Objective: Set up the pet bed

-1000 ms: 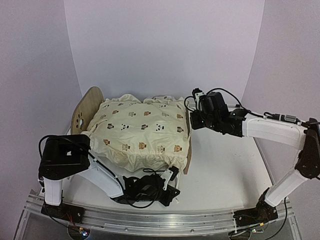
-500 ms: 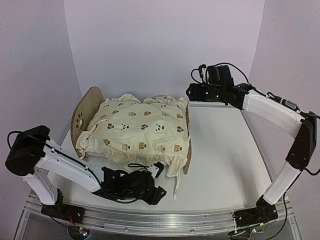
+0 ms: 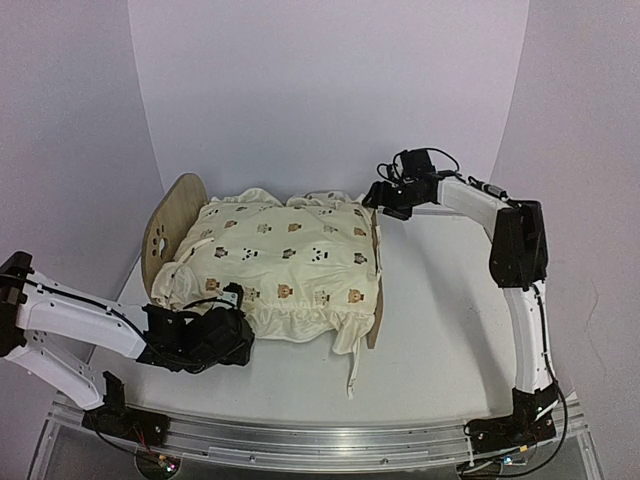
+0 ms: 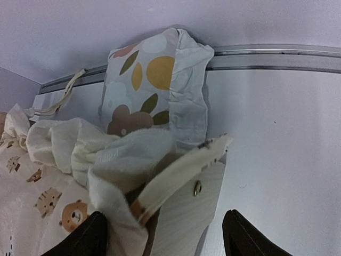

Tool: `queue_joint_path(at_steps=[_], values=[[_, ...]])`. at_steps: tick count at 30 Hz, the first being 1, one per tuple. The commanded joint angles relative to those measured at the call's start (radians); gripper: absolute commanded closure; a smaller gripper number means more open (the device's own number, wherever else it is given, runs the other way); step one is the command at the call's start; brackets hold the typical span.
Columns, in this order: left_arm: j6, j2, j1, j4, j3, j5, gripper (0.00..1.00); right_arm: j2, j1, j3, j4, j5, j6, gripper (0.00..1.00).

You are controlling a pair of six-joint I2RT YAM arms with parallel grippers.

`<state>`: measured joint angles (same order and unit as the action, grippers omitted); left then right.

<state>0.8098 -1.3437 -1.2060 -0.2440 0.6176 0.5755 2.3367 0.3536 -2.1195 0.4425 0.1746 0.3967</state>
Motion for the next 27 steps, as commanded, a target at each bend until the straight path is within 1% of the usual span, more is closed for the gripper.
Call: queue_joint_path(at_steps=[1,5,7,8,11,12,13,16,21,25,27], values=[[-0.033,0.047,0.043,0.046,-0.012,0.086,0.55,0.125,-0.056,-0.211,-0.064,0.171,0.053,0.24],[-0.055,0.049,0.077,0.097,-0.028,0.092,0.59,0.229,-0.128,-0.245,-0.26,0.265,0.22,0.24],[-0.057,0.045,0.083,0.108,-0.03,0.108,0.61,0.29,-0.168,-0.256,-0.37,0.298,0.328,0.29],[-0.057,0.042,0.086,0.112,-0.03,0.116,0.61,0.32,-0.186,-0.271,-0.423,0.307,0.388,0.32],[-0.06,0.036,0.093,0.134,-0.036,0.145,0.64,0.434,-0.203,-0.364,-0.489,0.33,0.456,0.49],[-0.059,0.033,0.095,0.147,-0.038,0.153,0.65,0.468,-0.204,-0.383,-0.521,0.347,0.479,0.53],[-0.059,0.027,0.097,0.16,-0.042,0.16,0.66,0.494,-0.203,-0.391,-0.57,0.368,0.519,0.55],[-0.06,-0.004,0.124,0.187,-0.046,0.174,0.67,0.57,-0.202,-0.46,-0.6,0.439,0.549,0.6],[-0.099,-0.068,0.211,0.279,-0.039,0.112,0.68,0.583,-0.201,-0.452,-0.677,0.619,0.582,0.66],[-0.122,-0.091,0.249,0.312,-0.027,0.112,0.68,0.55,-0.196,-0.398,-0.785,0.763,0.655,0.68],[-0.143,-0.092,0.295,0.331,-0.026,0.098,0.68,0.529,-0.189,-0.361,-0.85,0.822,0.707,0.68]])
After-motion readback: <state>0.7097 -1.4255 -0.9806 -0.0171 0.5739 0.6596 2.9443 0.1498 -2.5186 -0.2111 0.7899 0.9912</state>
